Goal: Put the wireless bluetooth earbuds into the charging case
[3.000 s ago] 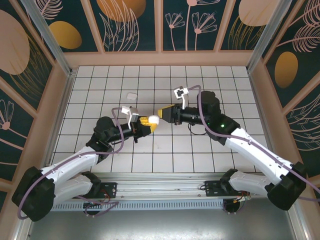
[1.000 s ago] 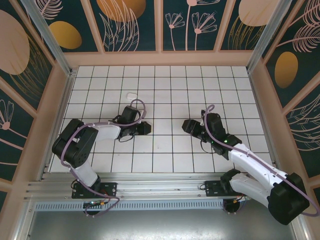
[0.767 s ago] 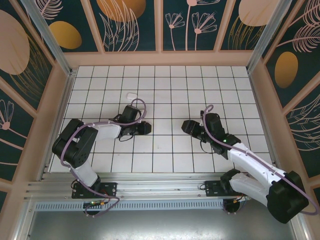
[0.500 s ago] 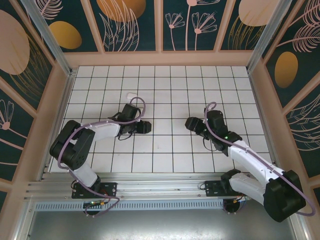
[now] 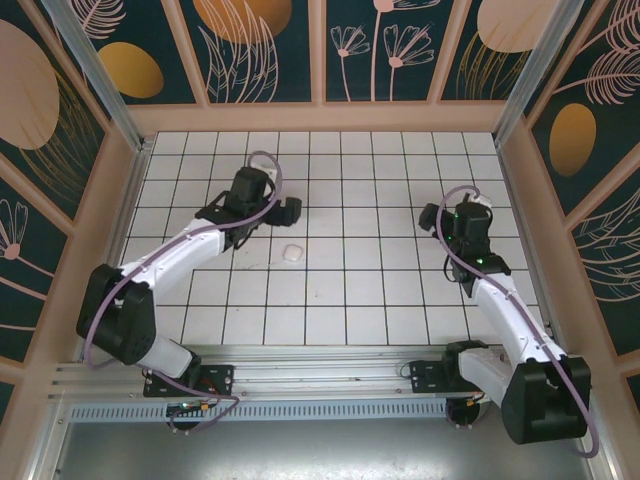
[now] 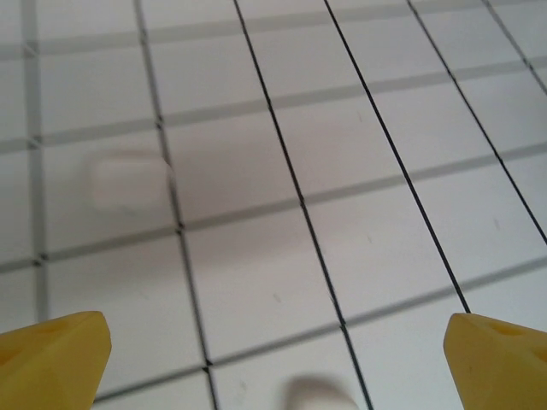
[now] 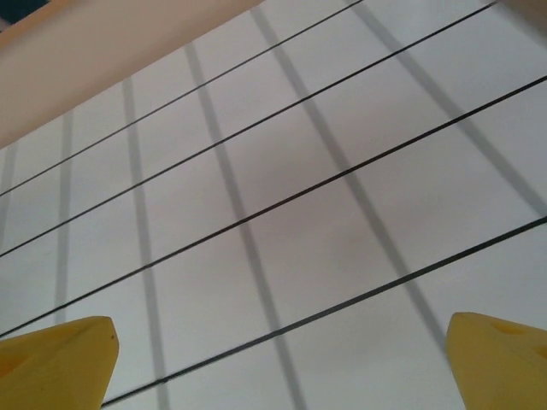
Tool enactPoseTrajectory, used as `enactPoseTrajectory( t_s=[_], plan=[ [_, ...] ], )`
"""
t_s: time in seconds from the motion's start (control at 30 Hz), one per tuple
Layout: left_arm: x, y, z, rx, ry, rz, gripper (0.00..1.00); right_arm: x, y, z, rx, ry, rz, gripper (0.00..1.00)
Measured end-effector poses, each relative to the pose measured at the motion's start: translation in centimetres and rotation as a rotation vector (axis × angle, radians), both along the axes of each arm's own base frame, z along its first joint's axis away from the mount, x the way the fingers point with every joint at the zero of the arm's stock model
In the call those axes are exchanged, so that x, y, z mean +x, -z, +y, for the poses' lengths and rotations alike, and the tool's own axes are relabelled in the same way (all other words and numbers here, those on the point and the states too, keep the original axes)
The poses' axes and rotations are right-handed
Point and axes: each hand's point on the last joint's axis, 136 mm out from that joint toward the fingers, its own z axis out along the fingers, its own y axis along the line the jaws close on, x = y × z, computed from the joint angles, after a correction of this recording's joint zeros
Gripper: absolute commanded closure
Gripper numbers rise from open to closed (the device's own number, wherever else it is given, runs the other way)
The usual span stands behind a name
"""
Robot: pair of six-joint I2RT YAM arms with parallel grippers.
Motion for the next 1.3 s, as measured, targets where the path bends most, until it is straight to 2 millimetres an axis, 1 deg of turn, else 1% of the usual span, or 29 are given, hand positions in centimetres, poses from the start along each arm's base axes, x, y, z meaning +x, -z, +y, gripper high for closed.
enactPoseTrajectory(
  t_s=[0.07,0.13,0.17,0.23,0.3,0.33,0.4,0.47,0.53,0.63,0.77,0.83,1.0,1.2,1.3],
  plan=[
    [1.0,-2.7,1.9,0.027,-0.046,-0.105,0.02,-0.3,0.8,-2.8,-0.046,0.110,-0.012,0.01],
    [1.8,-4.8,4.0,0.047,-0.092,-0.210,0.01,-0.8,2.1,-5.2,-0.070,0.189,0.001,0.01],
    [2.0,-5.5,5.3,0.061,-0.120,-0.259,0.01,-1.0,2.7,-6.3,-0.081,0.217,0.011,0.01],
    [2.2,-5.6,8.1,0.101,-0.184,-0.325,0.01,-1.1,3.5,-7.5,-0.100,0.238,0.021,0.01],
    [2.0,-4.3,10.8,0.144,-0.243,-0.357,0.02,-0.8,3.9,-7.6,-0.114,0.218,0.010,0.01],
    [1.8,-3.1,12.4,0.172,-0.282,-0.366,0.01,-0.5,4.1,-7.4,-0.115,0.198,-0.005,0.01],
    [1.1,-0.6,14.8,0.217,-0.350,-0.363,0.01,0.1,4.6,-6.7,-0.115,0.150,-0.030,0.01],
    [0.2,2.0,16.6,0.247,-0.403,-0.347,0.02,0.5,5.5,-6.1,-0.113,0.111,-0.035,0.01],
    [-0.3,3.7,17.8,0.259,-0.443,-0.344,0.02,1.1,6.4,-5.5,-0.112,0.068,-0.040,0.01],
    [-0.5,4.3,18.3,0.244,-0.466,-0.380,0.01,1.7,6.9,-5.0,-0.128,0.031,-0.072,0.01],
    [-1.0,3.1,18.0,0.194,-0.460,-0.487,0.02,1.8,6.4,-4.9,-0.163,0.019,-0.156,0.01],
    [-1.6,2.5,18.0,0.174,-0.456,-0.543,0.02,1.7,6.3,-4.8,-0.176,0.016,-0.192,0.01],
    [-2.4,1.5,18.6,0.146,-0.471,-0.620,0.02,2.5,5.5,-4.4,-0.188,-0.009,-0.273,0.01],
    [-2.6,-0.5,18.6,0.120,-0.467,-0.672,0.02,3.4,7.0,-2.5,-0.212,-0.108,-0.257,0.01],
    [-2.5,0.0,18.5,0.135,-0.453,-0.642,0.01,3.6,6.9,-2.1,-0.223,-0.130,-0.268,0.01]
  ],
)
